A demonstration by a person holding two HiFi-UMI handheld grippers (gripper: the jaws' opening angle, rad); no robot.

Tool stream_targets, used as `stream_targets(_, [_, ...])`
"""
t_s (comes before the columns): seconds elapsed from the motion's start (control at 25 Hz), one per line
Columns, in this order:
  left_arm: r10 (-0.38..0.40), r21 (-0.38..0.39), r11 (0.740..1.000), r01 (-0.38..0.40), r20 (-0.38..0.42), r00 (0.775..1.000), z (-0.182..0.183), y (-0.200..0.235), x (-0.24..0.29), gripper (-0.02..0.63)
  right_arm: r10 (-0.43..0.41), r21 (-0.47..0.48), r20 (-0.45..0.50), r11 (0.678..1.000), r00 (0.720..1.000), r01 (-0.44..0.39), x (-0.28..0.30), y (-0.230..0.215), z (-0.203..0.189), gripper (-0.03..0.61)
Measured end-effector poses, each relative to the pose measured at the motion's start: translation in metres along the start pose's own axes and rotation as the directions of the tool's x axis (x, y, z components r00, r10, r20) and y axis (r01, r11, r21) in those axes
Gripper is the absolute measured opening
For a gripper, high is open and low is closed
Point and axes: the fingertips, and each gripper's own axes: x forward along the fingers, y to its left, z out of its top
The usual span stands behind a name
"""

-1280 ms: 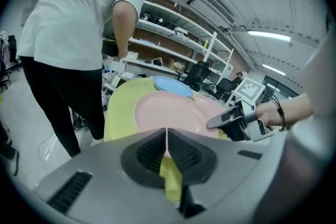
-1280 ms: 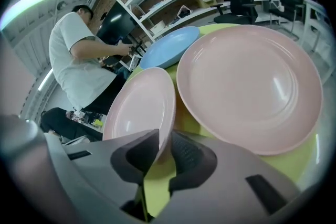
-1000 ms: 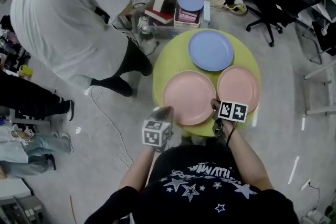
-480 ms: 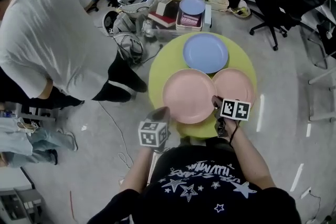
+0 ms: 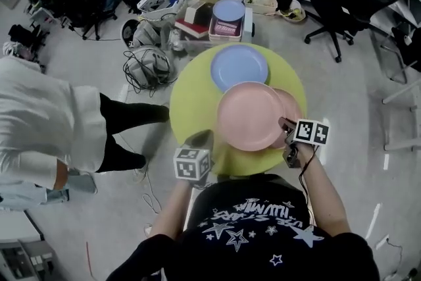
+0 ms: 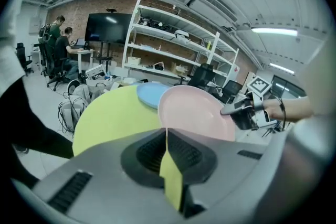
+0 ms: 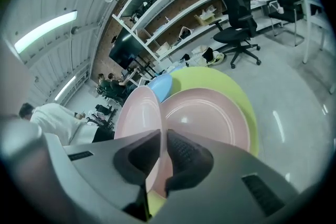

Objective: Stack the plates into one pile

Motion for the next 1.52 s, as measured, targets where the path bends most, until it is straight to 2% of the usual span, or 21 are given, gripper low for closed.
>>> stream_targets(0.48, [-0.019,0.002,1.000,0.019,-0.019,1.000,0.013,-0.046,0.039,0.020,-0.005,0.073,-0.034,0.997,0.999,0.007,-0.025,-0.062,0.025,0.046])
stream_targets(0.8, [-0.010,0.000,1.000,0.010,-0.030,0.999,0.006,-0.053,0.046,0.020,-0.024,0.114,-0.047,0.993,0.999,0.029,-0.023,-0.089,0.024,0.046])
stream_targets(1.12, [-0.012,0.003,1.000,0.012,-0.046,0.999,-0.001,-0.067,0.051,0.020,-0.034,0.114,-0.063,0.993,0.997,0.041,-0.027,-0.105,0.016,0.051])
stream_targets(1.24, [-0.016,0.004,1.000,0.017,-0.048,0.999,-0.002,-0.071,0.054,0.020,-0.035,0.077,-0.042,0.996,0.999,0.038,-0.029,-0.101,0.019,0.052])
stream_targets(1.36, [-0.019,0.008,1.000,0.019,-0.056,0.998,-0.002,-0.075,0.057,0.020,-0.063,-0.021,-0.042,0.998,0.997,0.062,-0.030,-0.096,0.022,0.054])
stream_targets(1.52, [-0.022,0.008,1.000,0.023,-0.058,0.998,-0.001,-0.080,0.060,0.020,-0.076,-0.126,-0.073,0.990,0.994,0.067,-0.032,-0.090,0.021,0.111])
